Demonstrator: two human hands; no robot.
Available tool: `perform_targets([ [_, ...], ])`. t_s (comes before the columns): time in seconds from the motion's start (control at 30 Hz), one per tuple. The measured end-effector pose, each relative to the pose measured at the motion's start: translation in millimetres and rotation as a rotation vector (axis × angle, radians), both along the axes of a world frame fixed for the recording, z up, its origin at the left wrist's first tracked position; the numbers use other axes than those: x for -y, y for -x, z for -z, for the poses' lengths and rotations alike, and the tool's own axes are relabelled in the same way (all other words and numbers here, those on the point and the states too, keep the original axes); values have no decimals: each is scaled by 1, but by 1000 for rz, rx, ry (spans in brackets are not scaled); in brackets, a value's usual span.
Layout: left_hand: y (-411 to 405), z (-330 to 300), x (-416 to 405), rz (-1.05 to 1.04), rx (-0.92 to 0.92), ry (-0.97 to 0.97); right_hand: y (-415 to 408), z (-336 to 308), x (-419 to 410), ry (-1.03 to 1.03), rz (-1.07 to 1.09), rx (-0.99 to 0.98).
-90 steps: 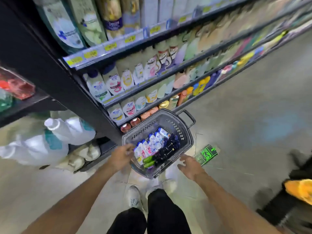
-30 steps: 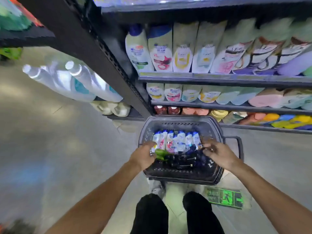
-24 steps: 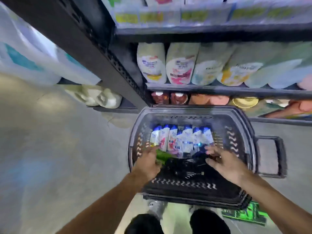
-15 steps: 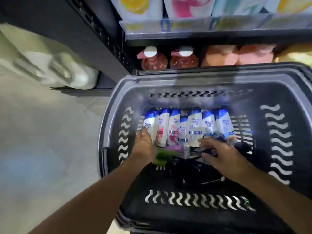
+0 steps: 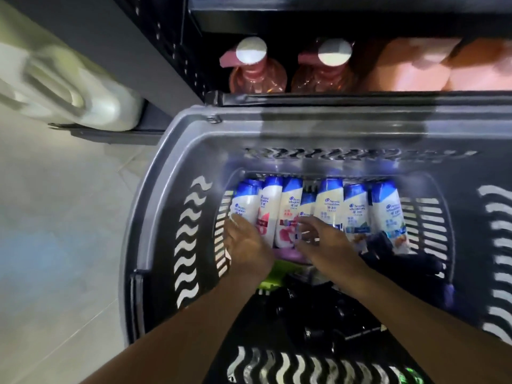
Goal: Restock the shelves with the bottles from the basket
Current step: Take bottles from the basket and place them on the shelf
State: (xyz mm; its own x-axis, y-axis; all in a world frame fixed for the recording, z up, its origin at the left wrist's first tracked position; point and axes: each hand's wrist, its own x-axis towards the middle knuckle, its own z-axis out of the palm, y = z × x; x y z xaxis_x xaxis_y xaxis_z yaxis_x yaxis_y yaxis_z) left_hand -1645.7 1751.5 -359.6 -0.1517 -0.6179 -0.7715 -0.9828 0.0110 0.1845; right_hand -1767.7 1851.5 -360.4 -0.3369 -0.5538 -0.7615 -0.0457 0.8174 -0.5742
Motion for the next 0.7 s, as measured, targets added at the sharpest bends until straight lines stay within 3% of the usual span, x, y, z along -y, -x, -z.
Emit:
perform_targets([
  [0.17,-9,9,2,-103,-113,181,-20,31,36,-56,101,23],
  [0.3,-16,7,16,9,-115,56,-32,40,56,-93,119,-94],
  [0.5,-16,11,30,22,-30,80,-42,54,69,-232,62,-176],
  [0.7,-28,-4,28,37,-164,144,-67,41,73,-264,122,-198],
])
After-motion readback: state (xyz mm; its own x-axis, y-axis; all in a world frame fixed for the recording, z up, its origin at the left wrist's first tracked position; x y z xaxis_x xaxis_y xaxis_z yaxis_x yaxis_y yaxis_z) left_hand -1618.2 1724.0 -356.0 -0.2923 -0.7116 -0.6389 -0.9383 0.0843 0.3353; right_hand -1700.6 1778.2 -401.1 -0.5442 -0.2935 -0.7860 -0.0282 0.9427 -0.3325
